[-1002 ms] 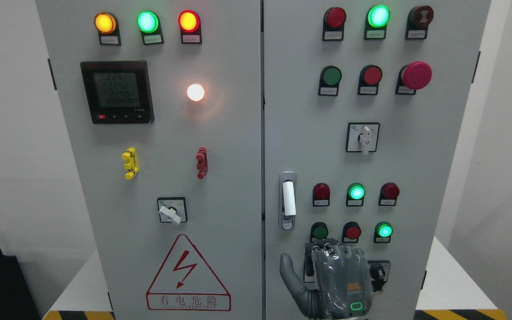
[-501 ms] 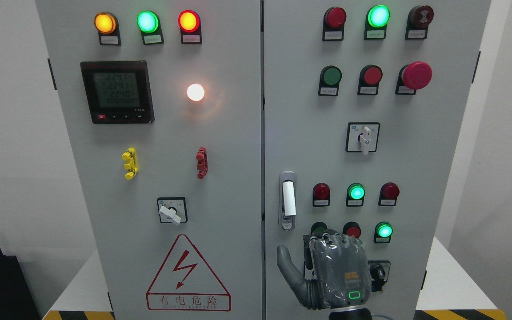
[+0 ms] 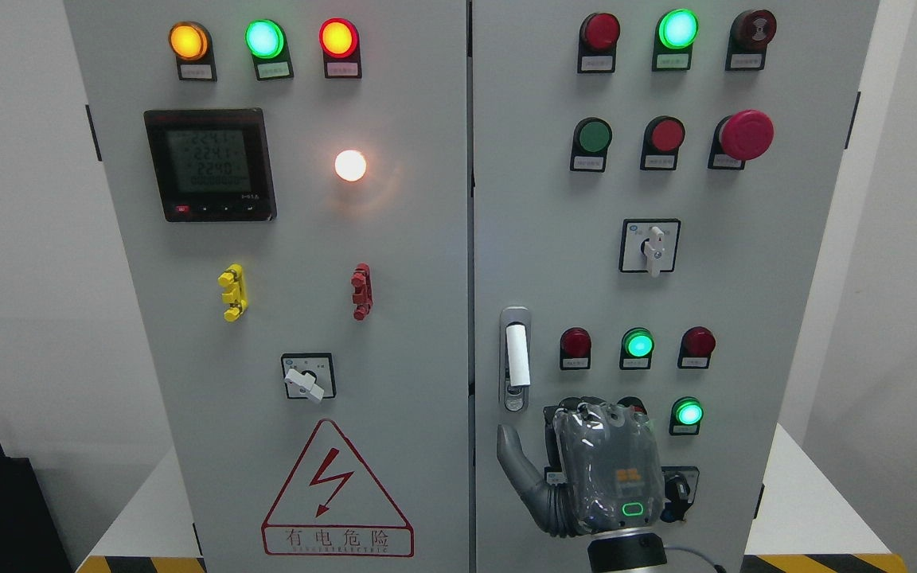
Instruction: Release door handle
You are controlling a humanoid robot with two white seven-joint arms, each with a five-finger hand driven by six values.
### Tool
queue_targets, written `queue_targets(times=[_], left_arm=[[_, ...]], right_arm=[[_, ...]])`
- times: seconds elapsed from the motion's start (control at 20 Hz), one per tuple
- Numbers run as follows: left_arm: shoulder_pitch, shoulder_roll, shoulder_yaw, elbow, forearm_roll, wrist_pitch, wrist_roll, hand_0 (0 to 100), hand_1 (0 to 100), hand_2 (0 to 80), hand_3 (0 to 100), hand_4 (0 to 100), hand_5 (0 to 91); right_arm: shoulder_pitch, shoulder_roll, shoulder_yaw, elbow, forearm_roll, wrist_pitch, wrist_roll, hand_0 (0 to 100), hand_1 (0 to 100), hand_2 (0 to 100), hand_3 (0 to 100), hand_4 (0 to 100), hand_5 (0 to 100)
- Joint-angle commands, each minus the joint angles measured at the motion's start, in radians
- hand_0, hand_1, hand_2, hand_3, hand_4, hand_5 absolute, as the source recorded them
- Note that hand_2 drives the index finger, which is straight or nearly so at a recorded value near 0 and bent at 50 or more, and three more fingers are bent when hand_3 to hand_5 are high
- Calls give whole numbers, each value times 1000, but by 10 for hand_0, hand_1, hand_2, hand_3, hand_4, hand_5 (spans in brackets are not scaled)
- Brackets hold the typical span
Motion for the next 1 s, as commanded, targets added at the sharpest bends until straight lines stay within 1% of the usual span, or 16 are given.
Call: queue_targets(times=[0.0, 0.1, 0.35, 0.5, 0.95], left_arm=[[0, 0, 11, 17, 0, 1, 0, 120, 389, 0, 0, 0, 0], [0, 0, 11, 17, 0, 1, 0, 120, 389, 0, 0, 0, 0], [0, 0, 11, 17, 0, 1, 0, 120, 389, 0, 0, 0, 0], [0, 0, 11, 17, 0, -1, 0, 120, 389, 0, 0, 0, 0], [0, 0, 11, 17, 0, 1, 0, 120, 389, 0, 0, 0, 0]], right_arm=[[-29, 0, 1, 22, 4, 7, 10, 409, 4, 960, 1000, 933, 949], [-35, 2, 1, 24, 4, 7, 21, 407, 4, 961, 1000, 933, 949], [-44, 2, 1, 38, 13, 20, 23, 399, 3, 961, 1000, 932, 949], [-47, 2, -2, 39, 14, 28, 49, 390, 7, 962, 1000, 932, 949], [-64, 2, -5, 41, 20, 28, 49, 375, 15, 961, 1000, 932, 948]])
